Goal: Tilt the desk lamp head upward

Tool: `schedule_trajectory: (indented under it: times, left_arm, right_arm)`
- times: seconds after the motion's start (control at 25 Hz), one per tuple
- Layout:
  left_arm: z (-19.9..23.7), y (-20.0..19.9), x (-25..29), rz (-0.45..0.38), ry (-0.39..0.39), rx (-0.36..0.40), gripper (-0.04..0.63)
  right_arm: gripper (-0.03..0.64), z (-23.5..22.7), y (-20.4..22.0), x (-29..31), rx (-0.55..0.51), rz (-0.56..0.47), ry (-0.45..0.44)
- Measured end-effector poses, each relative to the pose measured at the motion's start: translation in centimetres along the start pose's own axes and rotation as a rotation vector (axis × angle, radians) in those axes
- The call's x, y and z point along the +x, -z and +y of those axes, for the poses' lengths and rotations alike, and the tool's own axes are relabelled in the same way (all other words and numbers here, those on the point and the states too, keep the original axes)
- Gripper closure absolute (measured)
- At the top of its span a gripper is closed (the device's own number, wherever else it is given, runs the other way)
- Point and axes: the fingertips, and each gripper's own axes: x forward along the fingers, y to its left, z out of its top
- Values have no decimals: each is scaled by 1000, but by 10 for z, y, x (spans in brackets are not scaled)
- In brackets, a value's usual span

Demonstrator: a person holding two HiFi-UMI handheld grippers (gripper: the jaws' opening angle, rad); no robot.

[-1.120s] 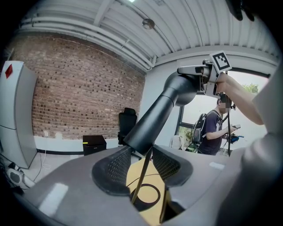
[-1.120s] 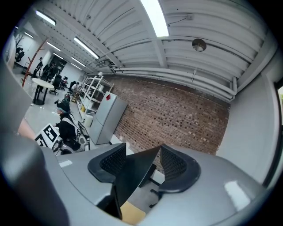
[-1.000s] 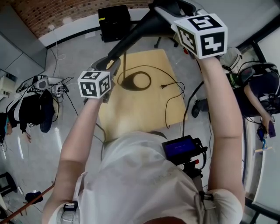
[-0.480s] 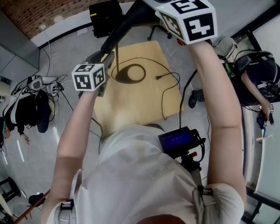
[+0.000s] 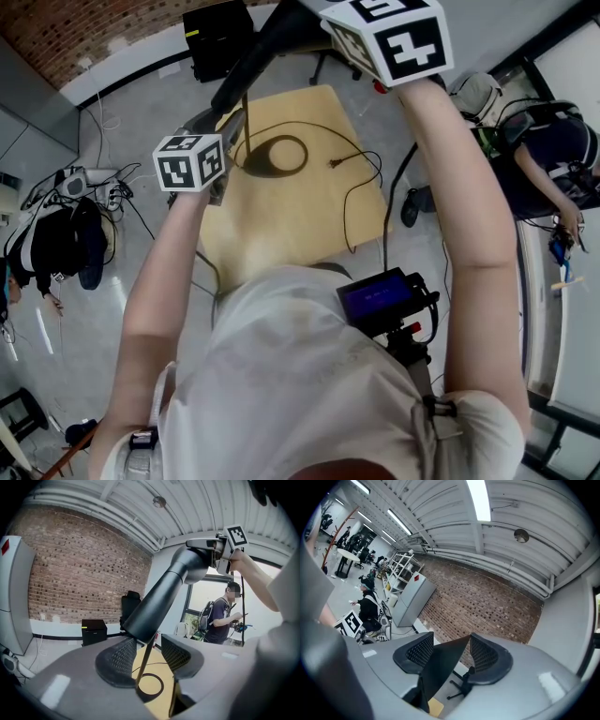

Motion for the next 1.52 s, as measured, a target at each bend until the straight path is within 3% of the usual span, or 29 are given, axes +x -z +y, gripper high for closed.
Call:
schedule_trajectory:
  times: [0.4,0.6,0.72,1.16,1.36,1.52]
  left_arm:
    - [-1,5,17,3,30,-19,451]
    - [0,10,11,2,88,-45,482]
    - [4,13,9,-8,84,-56,482]
    - [-29,70,-9,0,132,-119,489]
    - [-51,85,-34,-23,157,-115,496]
    - [-72,81,-51,-59,165,-92,511]
  right_arm:
    - [362,-13,9,7,-23,29,25]
    - [333,-13,13,3,47,13,38]
    - [316,-16,12,-1,94,-27,65]
    - [401,-14,20,-41,170,-161,98]
    - [467,-6,32,-73,224,-228,114]
    - [562,1,51,-95,266,-269,91]
